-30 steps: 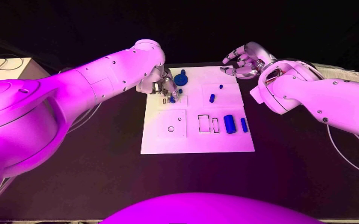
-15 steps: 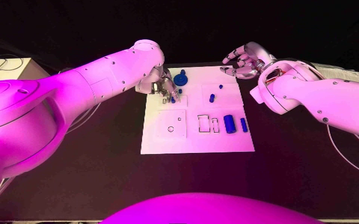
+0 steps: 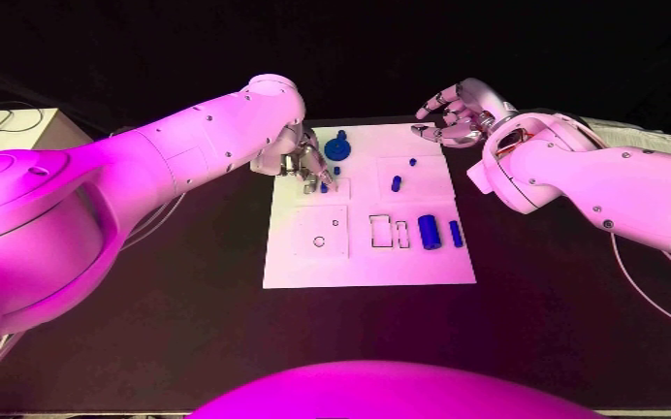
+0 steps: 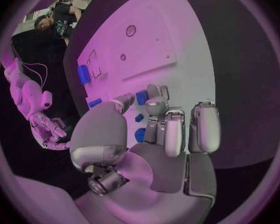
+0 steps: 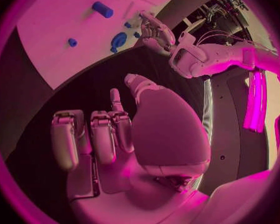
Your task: Assemble the parts on the task board
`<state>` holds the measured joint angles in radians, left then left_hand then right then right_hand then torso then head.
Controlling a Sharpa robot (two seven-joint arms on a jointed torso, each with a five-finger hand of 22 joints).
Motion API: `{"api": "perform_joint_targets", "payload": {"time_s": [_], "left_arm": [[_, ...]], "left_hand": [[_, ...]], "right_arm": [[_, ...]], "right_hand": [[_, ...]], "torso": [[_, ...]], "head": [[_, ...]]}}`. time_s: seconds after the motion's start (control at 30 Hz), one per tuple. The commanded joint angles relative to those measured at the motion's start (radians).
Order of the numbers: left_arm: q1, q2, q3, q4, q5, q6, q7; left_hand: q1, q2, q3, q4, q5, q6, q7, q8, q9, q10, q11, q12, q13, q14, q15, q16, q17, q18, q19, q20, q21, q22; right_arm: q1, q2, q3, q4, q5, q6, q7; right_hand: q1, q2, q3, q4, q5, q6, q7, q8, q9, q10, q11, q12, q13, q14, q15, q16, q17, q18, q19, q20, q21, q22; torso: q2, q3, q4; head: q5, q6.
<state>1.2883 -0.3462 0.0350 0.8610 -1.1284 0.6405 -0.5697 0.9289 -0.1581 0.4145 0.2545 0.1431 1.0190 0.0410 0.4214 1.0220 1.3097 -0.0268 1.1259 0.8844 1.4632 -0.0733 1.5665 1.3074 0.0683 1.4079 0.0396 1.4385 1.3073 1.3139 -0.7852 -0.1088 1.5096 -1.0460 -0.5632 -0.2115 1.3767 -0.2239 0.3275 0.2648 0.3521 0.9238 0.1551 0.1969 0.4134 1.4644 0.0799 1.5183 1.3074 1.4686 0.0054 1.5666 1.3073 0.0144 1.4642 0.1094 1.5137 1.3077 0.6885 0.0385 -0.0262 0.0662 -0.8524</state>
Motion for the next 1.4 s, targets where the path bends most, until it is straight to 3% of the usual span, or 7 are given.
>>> {"api": "perform_joint_targets", "payload": {"time_s": [0.03, 0.4, 0.53, 0.67, 0.97, 1.17, 1.4], "left_arm": [[-0.004, -0.005, -0.001, 0.009, -0.013, 0.004, 0.002], [-0.004, -0.046, 0.011, 0.091, 0.008, -0.067, 0.011], [-0.003, -0.072, 0.036, 0.134, 0.010, -0.106, 0.016], [-0.002, -0.110, 0.078, 0.180, 0.010, -0.140, 0.020], [0.009, -0.177, 0.145, 0.226, 0.009, -0.166, 0.026], [0.014, -0.188, 0.156, 0.205, 0.005, -0.201, 0.032], [0.017, -0.186, 0.159, 0.156, 0.003, -0.270, 0.040]], "left_hand": [[0.012, -0.002, -0.010, 0.001, -0.007, 0.006, 0.000, -0.003, -0.001, 0.000, -0.001, 0.003, 0.002, 0.106, -0.007, 0.001, 0.259, -0.011, 0.003, -0.006, -0.005, 0.024], [0.028, 0.001, -0.018, 0.007, -0.013, -0.001, 0.002, -0.006, -0.002, -0.013, 0.000, -0.015, -0.023, 0.101, -0.007, -0.009, 0.245, -0.008, -0.007, -0.006, -0.014, 0.010], [0.083, 0.021, -0.018, 0.009, -0.005, -0.033, 0.016, -0.028, -0.012, -0.084, 0.013, -0.113, -0.153, 0.094, 0.002, -0.024, 0.224, -0.003, -0.020, -0.001, -0.027, -0.009], [0.128, 0.031, 0.000, 0.000, 0.000, -0.058, 0.029, -0.046, -0.022, -0.127, 0.025, -0.163, -0.215, 0.080, 0.014, -0.051, 0.189, 0.009, -0.060, 0.008, -0.063, -0.063], [0.181, 0.028, 0.058, -0.019, 0.002, -0.129, 0.062, -0.109, -0.073, -0.192, 0.053, -0.210, -0.280, 0.051, 0.038, -0.099, 0.129, 0.025, -0.113, 0.030, -0.119, -0.135], [0.219, 0.017, 0.098, -0.045, 0.002, -0.222, 0.097, -0.190, -0.145, -0.190, 0.079, -0.201, -0.284, 0.059, 0.059, -0.086, 0.141, 0.020, -0.094, 0.044, -0.108, -0.114], [0.261, 0.020, 0.168, -0.089, 0.000, -0.177, 0.100, -0.219, -0.230, -0.172, 0.082, -0.176, -0.272, 0.068, 0.063, -0.070, 0.158, 0.015, -0.071, 0.050, -0.089, -0.086]], "right_arm": [[0.000, 0.000, 0.000, 0.001, -0.009, 0.005, 0.010], [-0.001, 0.000, 0.000, -0.008, -0.009, 0.004, 0.011], [-0.001, -0.001, 0.000, -0.012, -0.009, 0.002, 0.013], [-0.001, -0.003, 0.000, -0.016, -0.010, 0.000, 0.014], [-0.001, -0.011, -0.001, -0.020, -0.012, -0.003, 0.013], [-0.001, -0.013, -0.001, -0.022, -0.013, -0.004, 0.013], [-0.001, -0.015, -0.001, -0.024, -0.013, -0.005, 0.013]], "right_hand": [[-0.008, -0.001, 0.007, 0.001, 0.004, -0.007, 0.002, 0.002, 0.001, 0.047, -0.007, -0.006, 0.202, 0.096, -0.006, -0.006, 0.237, 0.001, 0.078, -0.008, -0.003, 0.218], [-0.008, -0.001, 0.007, 0.001, 0.004, -0.007, 0.002, 0.002, 0.001, 0.047, -0.007, -0.006, 0.202, 0.096, -0.006, -0.006, 0.237, 0.001, 0.078, -0.008, -0.003, 0.218], [-0.008, -0.001, 0.008, 0.002, 0.004, -0.007, 0.002, 0.003, 0.003, 0.047, -0.007, -0.006, 0.202, 0.096, -0.007, -0.006, 0.237, 0.001, 0.078, -0.008, -0.004, 0.218], [-0.007, 0.000, 0.009, 0.001, 0.009, -0.007, 0.002, 0.003, 0.003, 0.047, -0.007, -0.006, 0.202, 0.095, -0.007, -0.006, 0.236, 0.001, 0.078, -0.008, -0.004, 0.218], [-0.006, 0.000, 0.011, 0.001, 0.016, -0.008, 0.002, 0.004, 0.004, 0.048, -0.007, -0.006, 0.202, 0.096, -0.007, -0.006, 0.237, 0.001, 0.079, -0.009, -0.003, 0.218], [-0.006, 0.000, 0.012, 0.001, 0.019, -0.008, 0.001, 0.004, 0.005, 0.048, -0.007, -0.006, 0.202, 0.095, -0.007, -0.006, 0.236, 0.001, 0.079, -0.009, -0.003, 0.218], [-0.006, 0.000, 0.012, 0.001, 0.019, -0.008, 0.001, 0.004, 0.005, 0.048, -0.007, -0.006, 0.202, 0.095, -0.007, -0.006, 0.236, 0.001, 0.079, -0.009, -0.003, 0.218]], "torso": [[0.000, -0.0002, -0.0007], [-0.002, -0.0010, -0.0001], [-0.002, -0.0015, 0.0005], [-0.003, -0.0014, 0.0046], [-0.003, -0.0019, 0.0096], [-0.002, -0.0013, 0.0061], [-0.002, -0.0014, 0.0052]], "head": [[0.001, 0.002], [-0.002, 0.008], [-0.004, 0.013], [-0.006, 0.016], [-0.007, 0.030], [-0.001, 0.041], [0.001, 0.046]]}}
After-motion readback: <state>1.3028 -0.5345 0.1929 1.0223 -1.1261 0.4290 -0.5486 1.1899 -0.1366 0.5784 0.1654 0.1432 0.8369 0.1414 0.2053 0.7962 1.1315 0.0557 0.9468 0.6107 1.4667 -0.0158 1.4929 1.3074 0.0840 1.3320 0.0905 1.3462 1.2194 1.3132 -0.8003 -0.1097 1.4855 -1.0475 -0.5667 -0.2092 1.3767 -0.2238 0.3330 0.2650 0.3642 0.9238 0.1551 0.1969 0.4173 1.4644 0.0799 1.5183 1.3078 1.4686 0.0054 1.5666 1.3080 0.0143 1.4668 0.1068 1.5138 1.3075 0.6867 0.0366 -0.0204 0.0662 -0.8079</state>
